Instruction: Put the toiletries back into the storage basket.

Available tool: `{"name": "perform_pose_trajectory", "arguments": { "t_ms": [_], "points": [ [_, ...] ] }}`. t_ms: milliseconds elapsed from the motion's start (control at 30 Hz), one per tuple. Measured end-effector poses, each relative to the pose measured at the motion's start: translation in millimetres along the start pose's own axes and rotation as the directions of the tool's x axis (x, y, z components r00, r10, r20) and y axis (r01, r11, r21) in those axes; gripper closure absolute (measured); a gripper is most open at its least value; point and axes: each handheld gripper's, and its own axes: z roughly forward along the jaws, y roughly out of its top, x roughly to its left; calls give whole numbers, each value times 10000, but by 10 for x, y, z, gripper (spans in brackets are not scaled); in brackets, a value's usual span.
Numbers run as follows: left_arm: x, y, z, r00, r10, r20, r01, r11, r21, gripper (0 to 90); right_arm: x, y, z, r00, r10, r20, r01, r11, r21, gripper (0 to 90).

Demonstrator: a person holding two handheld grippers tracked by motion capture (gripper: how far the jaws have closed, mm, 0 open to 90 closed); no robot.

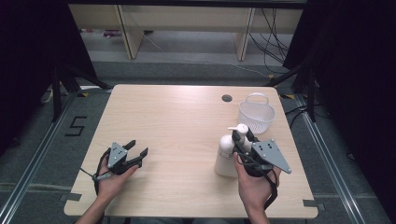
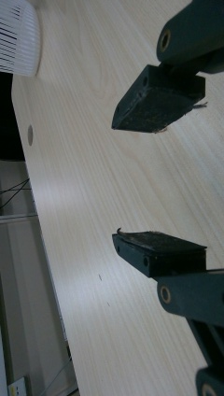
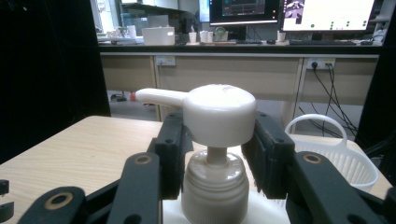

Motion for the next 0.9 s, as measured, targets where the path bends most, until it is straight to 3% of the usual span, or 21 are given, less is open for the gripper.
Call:
{"name": "perform_pose_trajectory", "arguments": {
  "t_ms": [33,67,100,300,333,433,467,500,900],
  "points": [
    [0,0,0,10000,0,0,0,10000,0,381,0,0,0,10000,0,0,0,10000,0,605],
    [-1,-1,-2,10000,-33,2,33,10000,9,381,-43,23,1,9992,-393,67,394,9992,-120,605],
    [-1,-2,-3,10000,-67,7,67,10000,9,381,-39,28,0,9999,-150,4,150,9998,-127,605],
    [-1,2,-13,10000,-76,-40,77,9999,125,381,-107,67,-12,9989,-338,324,346,9991,-237,605],
    [-1,1,-13,10000,-81,-41,82,9999,127,381,-102,70,-13,9994,-188,290,195,9996,-216,605],
    [-1,1,-14,10000,-78,-40,79,9999,123,381,-130,91,-21,9987,-304,411,317,9990,-312,605],
    [-1,1,-14,10000,-78,-40,79,9999,123,381,-123,98,-27,9992,-105,375,114,9997,-236,605],
    [-1,1,-15,10000,-71,-41,71,9999,122,381,-149,108,-23,9983,-378,454,395,9985,-372,605],
    [-1,2,-12,10000,-78,-40,79,9999,125,381,-242,196,-22,9970,-260,735,300,9981,-535,605]
  ]
}}
